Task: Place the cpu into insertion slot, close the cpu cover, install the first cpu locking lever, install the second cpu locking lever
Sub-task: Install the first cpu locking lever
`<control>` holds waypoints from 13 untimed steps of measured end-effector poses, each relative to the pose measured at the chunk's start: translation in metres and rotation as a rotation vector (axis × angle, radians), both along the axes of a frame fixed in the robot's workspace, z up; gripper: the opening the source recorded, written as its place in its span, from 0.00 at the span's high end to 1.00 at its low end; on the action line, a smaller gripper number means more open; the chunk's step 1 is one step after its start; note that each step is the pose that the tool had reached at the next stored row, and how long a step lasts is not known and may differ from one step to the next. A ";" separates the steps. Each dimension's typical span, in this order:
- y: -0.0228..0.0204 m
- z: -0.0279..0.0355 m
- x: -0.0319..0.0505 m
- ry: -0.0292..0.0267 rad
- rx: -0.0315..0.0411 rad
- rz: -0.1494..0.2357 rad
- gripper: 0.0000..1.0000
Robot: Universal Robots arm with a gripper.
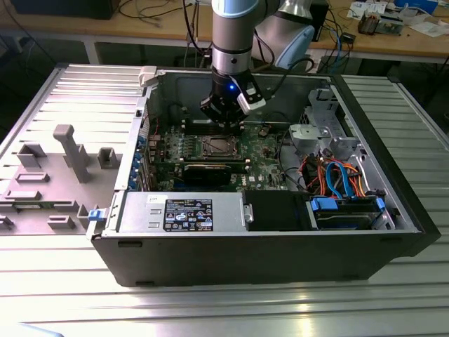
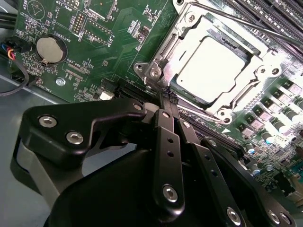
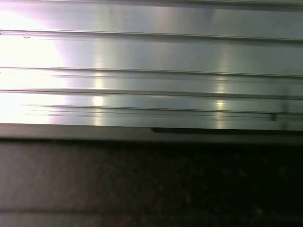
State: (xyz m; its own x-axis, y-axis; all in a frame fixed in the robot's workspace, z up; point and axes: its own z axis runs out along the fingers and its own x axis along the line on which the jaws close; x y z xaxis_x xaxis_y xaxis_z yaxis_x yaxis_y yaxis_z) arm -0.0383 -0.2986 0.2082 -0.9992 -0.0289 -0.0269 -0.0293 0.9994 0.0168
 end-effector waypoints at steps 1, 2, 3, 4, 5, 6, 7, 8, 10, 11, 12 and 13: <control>0.0000 -0.0001 0.0001 0.0000 0.0000 0.000 0.89; 0.0000 -0.0001 0.0001 0.0000 0.0000 0.000 0.89; 0.0000 -0.0001 0.0001 0.0000 0.0000 0.000 0.89; 0.0000 -0.0001 0.0001 0.0000 0.0001 0.000 0.89; 0.0000 -0.0001 0.0001 -0.0001 0.0003 0.000 0.89; 0.0001 0.0000 0.0001 -0.0002 0.0004 0.000 0.89; 0.0000 0.0003 0.0001 -0.0001 0.0001 0.000 0.89; 0.0000 0.0004 0.0001 -0.0001 0.0001 0.000 0.89; 0.0000 0.0003 0.0001 0.0002 -0.0006 0.000 0.89; 0.0000 0.0001 0.0001 0.0001 -0.0015 0.000 0.89; 0.0000 -0.0001 0.0002 0.0000 -0.0026 0.000 0.89; 0.0000 -0.0005 0.0001 0.0000 -0.0053 0.000 0.89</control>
State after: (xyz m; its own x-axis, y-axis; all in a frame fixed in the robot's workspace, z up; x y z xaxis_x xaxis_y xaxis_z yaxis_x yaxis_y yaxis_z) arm -0.0382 -0.2986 0.2077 -0.9992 -0.0291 -0.0267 -0.0294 0.9995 0.0115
